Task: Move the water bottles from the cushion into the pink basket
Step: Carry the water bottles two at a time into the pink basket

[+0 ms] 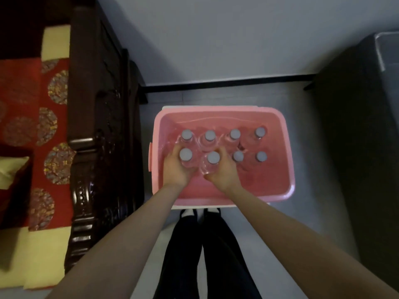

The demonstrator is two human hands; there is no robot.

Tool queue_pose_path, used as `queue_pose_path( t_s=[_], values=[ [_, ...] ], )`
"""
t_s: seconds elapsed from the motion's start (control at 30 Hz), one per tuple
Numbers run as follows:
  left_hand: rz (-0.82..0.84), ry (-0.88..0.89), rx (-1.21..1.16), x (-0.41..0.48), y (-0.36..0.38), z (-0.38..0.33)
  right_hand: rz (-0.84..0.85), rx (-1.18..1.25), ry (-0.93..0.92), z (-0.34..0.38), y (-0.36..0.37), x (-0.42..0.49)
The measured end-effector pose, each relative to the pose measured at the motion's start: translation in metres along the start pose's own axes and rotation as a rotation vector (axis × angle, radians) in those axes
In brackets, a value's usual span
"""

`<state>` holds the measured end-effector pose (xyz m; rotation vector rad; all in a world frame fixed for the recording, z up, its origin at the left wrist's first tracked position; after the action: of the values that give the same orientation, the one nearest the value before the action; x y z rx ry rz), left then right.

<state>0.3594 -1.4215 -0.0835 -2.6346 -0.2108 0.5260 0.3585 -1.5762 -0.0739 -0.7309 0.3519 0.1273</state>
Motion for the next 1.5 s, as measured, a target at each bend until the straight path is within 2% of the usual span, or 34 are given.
queue_pose_path(
  t_s=[0.2, 0.47, 0.7, 0.93, 1.17, 1.27, 1.43, 1.5],
  values=[
    [-0.038, -0.073, 0.090, 0.013, 0.020, 0.024, 0.008, -0.033, 0.123, -0.024, 0.033, 0.020],
    [-0.009, -0.103, 0.118, 0.024, 0.028, 0.034, 0.026, 0.035, 0.135, -0.028, 0.044, 0.037],
    [0.052, -0.078, 0.148, 0.023, 0.023, 0.033, 0.048, -0.032, 0.102, -0.027, 0.035, 0.034],
    [0.115, -0.021, 0.218, 0.021, 0.012, 0.030, 0.039, -0.168, -0.066, -0.011, 0.011, 0.027],
    [0.072, 0.090, 0.215, 0.016, 0.011, 0.024, -0.017, -0.211, -0.130, -0.008, 0.013, 0.020],
    [0.081, 0.095, 0.213, 0.015, 0.012, 0.026, -0.014, -0.219, -0.133, -0.011, 0.015, 0.020],
    [0.147, 0.028, 0.234, 0.019, 0.010, 0.020, 0.104, -0.222, -0.083, -0.005, 0.003, 0.024],
    [0.169, 0.047, 0.233, 0.021, 0.007, 0.009, 0.080, -0.222, -0.078, 0.005, -0.015, 0.026]
  ],
)
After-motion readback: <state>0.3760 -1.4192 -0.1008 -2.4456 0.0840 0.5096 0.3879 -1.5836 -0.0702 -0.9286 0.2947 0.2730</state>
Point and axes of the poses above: each hand's wrist, its own x-axis towards the middle knuckle, its own y-axis out of the palm, z = x × y, the point moved 4 cm from there along x, towards the middle knuckle, and after that the axes turned 4 degrees about -x, right-handed, at the moved point
